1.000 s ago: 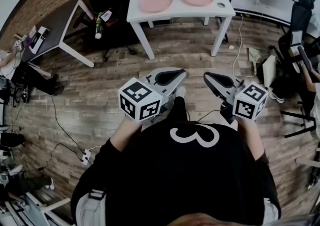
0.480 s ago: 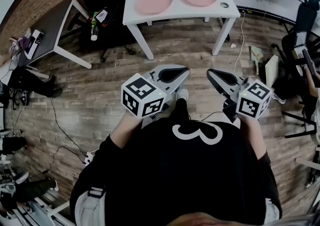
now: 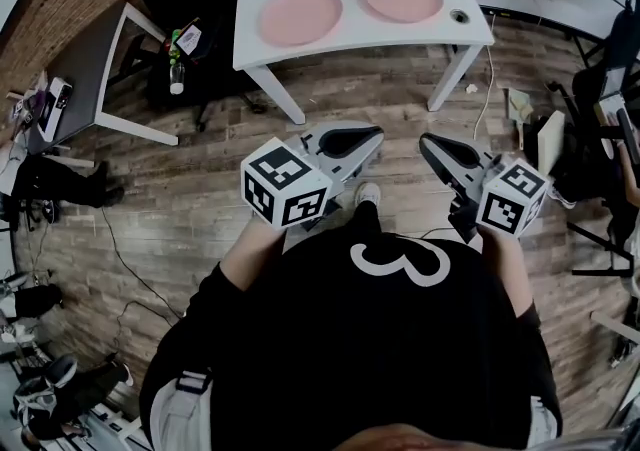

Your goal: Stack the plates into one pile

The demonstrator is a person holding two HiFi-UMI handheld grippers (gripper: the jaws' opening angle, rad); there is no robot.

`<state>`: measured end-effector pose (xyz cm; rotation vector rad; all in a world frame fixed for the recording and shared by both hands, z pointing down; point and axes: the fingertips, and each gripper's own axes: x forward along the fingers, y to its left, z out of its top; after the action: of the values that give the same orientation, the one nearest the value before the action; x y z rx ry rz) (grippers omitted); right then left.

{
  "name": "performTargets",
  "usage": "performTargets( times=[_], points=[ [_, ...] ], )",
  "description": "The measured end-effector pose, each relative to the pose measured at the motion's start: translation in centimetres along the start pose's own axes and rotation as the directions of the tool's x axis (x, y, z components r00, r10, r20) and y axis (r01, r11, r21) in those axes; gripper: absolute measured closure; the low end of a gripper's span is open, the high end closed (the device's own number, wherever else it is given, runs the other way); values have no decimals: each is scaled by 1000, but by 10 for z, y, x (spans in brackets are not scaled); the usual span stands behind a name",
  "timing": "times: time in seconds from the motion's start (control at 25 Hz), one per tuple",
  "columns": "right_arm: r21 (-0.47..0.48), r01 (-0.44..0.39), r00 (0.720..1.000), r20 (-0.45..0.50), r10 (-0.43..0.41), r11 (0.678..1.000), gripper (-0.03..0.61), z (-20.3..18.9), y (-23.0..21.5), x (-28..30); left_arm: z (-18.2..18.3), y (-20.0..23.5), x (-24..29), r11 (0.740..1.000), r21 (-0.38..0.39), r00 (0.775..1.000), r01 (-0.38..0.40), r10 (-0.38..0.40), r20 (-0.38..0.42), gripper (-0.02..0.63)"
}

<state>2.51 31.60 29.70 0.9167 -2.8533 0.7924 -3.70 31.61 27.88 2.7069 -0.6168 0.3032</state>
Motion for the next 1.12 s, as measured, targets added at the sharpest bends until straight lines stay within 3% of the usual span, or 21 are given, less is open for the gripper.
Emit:
performTargets(
  times=[0.16,0.36,0.56,0.76,0.96,1.12],
  points=[
    [24,10,1000,-17,-9,1000,554,14,-34,28,9,37,20,1000,20,999,16,-16,-28,597],
    [38,20,999,-40,-18,999,554,38,-69,68,25,95,31,998,-49,999,29,-30,-27,597],
    [37,26,998,-60,-24,999,554,58,-99,99,39,143,42,999,-45,999,-2,1,-33,597],
    [32,35,998,-62,-33,999,554,74,-122,122,50,179,49,997,-74,1000,4,-6,-26,597],
    [20,52,998,-45,-51,998,554,90,-134,130,59,196,58,999,-26,999,19,-20,-39,597],
    [19,73,996,-45,-72,997,554,97,-145,128,68,209,65,999,-48,1000,15,-16,-27,597]
  ],
)
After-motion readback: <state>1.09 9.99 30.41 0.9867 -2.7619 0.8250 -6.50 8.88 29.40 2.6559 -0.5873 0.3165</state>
